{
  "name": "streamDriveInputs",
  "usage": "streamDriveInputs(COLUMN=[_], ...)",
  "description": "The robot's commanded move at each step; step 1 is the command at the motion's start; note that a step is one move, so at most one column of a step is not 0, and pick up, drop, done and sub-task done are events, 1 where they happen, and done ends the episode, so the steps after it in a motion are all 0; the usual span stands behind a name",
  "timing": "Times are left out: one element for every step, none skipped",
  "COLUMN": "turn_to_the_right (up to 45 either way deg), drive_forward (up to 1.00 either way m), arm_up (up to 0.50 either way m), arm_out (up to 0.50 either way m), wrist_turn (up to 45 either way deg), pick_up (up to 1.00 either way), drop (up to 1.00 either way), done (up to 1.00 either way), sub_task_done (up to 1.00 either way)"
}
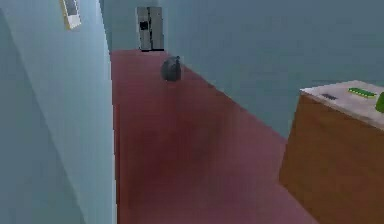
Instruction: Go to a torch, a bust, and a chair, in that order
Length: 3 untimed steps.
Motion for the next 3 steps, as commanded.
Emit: streamDriveInputs(turn_to_the_right=[0.0, -6.0, 0.0], drive_forward=[1.0, 0.0, 0.1], arm_up=[0.0, 0.0, 0.0], arm_out=[0.0, 0.0, 0.0], wrist_turn=[0.0, 0.0, 0.0], pick_up=[0.0, 0.0, 0.0], drop=[0.0, 0.0, 0.0], done=[0.0, 0.0, 0.0], sub_task_done=[0.0, 0.0, 0.0])
